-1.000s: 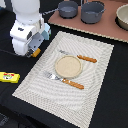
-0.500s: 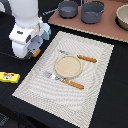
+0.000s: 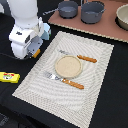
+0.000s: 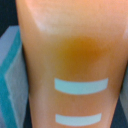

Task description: Place the bread, butter, and milk from the table onto the serving area.

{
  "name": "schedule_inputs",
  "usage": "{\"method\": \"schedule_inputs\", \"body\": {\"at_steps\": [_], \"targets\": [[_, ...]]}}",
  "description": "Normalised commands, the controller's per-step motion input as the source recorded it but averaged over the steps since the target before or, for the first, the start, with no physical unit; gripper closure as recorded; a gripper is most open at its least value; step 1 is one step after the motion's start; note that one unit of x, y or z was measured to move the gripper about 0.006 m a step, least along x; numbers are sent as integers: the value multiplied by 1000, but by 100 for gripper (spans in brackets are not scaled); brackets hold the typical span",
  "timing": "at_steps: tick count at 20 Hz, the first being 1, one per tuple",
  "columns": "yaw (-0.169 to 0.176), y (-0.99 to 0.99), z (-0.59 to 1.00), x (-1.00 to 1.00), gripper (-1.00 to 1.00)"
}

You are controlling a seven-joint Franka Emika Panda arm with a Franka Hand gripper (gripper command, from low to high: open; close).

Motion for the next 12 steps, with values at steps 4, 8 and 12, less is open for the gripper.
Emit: {"method": "schedule_inputs", "body": {"at_steps": [4, 8, 12], "targets": [[-57, -1, 1000, 720, 100], [-50, 0, 1000, 910, 100], [-61, -7, 994, 879, 100]]}}
